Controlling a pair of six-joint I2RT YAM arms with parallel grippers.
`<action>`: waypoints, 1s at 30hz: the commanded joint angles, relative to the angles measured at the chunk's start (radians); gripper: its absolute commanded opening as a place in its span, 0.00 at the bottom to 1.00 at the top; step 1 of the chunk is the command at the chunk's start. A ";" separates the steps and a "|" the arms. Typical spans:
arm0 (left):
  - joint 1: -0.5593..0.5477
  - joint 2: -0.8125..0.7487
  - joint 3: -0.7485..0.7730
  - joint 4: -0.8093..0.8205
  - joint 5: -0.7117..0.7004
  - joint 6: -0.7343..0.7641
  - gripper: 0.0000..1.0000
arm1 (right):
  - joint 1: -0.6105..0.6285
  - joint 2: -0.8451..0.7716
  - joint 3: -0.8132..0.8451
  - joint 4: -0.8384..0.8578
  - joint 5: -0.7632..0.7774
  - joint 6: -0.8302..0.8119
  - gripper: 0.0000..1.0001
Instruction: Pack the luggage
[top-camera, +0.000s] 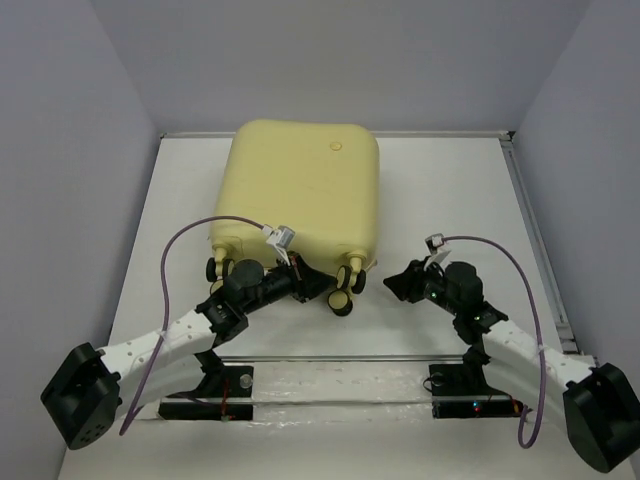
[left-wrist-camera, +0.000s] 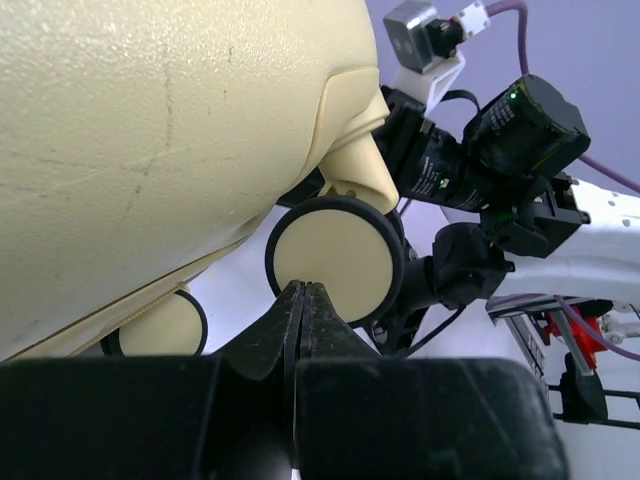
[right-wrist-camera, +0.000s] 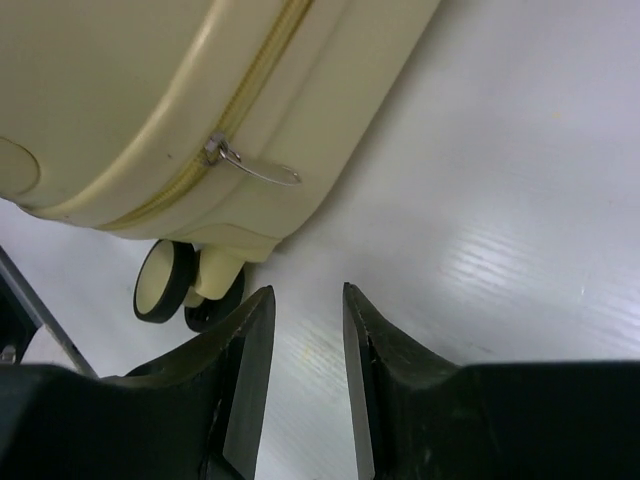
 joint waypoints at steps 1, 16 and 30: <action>-0.014 0.001 0.015 0.061 0.011 0.000 0.06 | -0.001 0.064 0.042 0.206 0.031 -0.062 0.40; -0.026 -0.174 0.020 -0.214 0.010 0.106 0.42 | -0.001 0.138 0.100 0.320 -0.068 -0.309 0.41; -0.083 -0.005 0.117 -0.108 0.155 0.132 0.89 | -0.020 0.290 0.198 0.267 -0.196 -0.389 0.41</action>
